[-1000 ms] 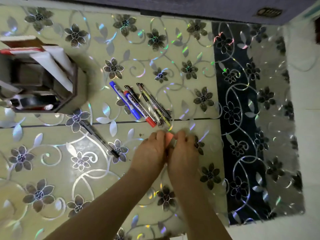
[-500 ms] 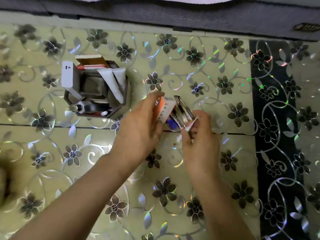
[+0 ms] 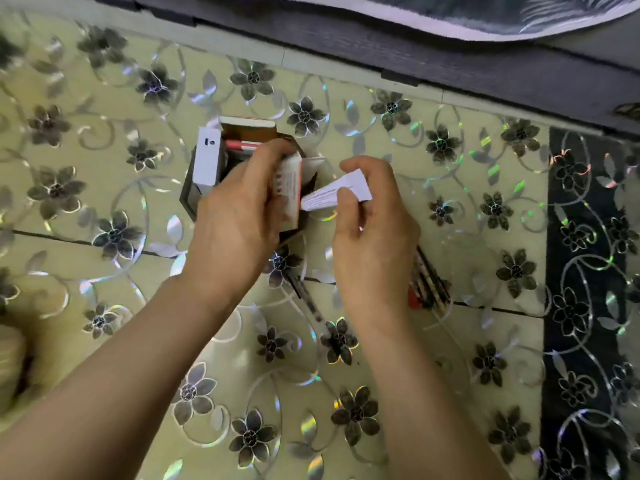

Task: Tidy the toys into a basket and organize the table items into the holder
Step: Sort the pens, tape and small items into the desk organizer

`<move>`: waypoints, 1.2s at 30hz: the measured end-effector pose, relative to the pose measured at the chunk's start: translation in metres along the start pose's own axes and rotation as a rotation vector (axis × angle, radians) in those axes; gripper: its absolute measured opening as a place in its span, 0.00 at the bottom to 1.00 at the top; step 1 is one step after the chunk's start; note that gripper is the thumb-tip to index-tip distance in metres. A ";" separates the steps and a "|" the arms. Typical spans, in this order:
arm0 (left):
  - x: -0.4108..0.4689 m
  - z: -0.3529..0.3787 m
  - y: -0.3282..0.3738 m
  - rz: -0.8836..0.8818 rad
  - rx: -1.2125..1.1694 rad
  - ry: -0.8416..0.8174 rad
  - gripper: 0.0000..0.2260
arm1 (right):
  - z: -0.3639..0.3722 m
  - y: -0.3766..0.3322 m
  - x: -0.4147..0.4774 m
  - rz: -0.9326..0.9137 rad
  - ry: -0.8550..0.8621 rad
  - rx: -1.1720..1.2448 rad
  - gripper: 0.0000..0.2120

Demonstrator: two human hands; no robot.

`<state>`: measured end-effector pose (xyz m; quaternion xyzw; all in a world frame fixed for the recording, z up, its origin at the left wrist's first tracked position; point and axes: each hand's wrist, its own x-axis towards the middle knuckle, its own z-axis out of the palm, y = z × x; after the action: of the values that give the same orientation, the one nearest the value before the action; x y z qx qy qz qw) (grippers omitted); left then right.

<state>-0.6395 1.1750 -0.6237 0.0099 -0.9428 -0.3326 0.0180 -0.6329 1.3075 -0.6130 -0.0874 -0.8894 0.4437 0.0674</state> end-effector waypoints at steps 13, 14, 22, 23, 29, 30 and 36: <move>-0.029 0.010 -0.007 0.097 -0.129 0.101 0.17 | 0.034 0.026 0.017 -0.096 -0.250 -0.081 0.09; -0.032 0.012 -0.007 0.104 -0.128 0.116 0.16 | 0.037 0.030 0.017 -0.103 -0.290 -0.112 0.13; -0.030 0.025 -0.007 0.021 -0.096 0.171 0.15 | 0.038 0.045 0.009 -0.049 -0.193 -0.064 0.14; -0.030 0.028 -0.007 0.019 -0.065 0.145 0.15 | 0.037 0.046 0.009 -0.054 -0.202 -0.084 0.14; -0.009 0.032 -0.013 0.015 0.386 0.038 0.10 | 0.037 0.048 0.005 -0.024 -0.304 -0.165 0.18; -0.003 0.029 -0.017 -0.046 0.446 0.019 0.12 | 0.037 0.048 0.004 -0.010 -0.312 -0.150 0.19; 0.001 0.045 -0.015 0.063 0.531 0.081 0.06 | 0.036 0.049 0.002 0.031 -0.314 -0.100 0.18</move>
<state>-0.6425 1.1912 -0.6682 -0.0020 -0.9954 -0.0721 0.0628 -0.6376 1.3085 -0.6735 -0.0341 -0.9085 0.4080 -0.0838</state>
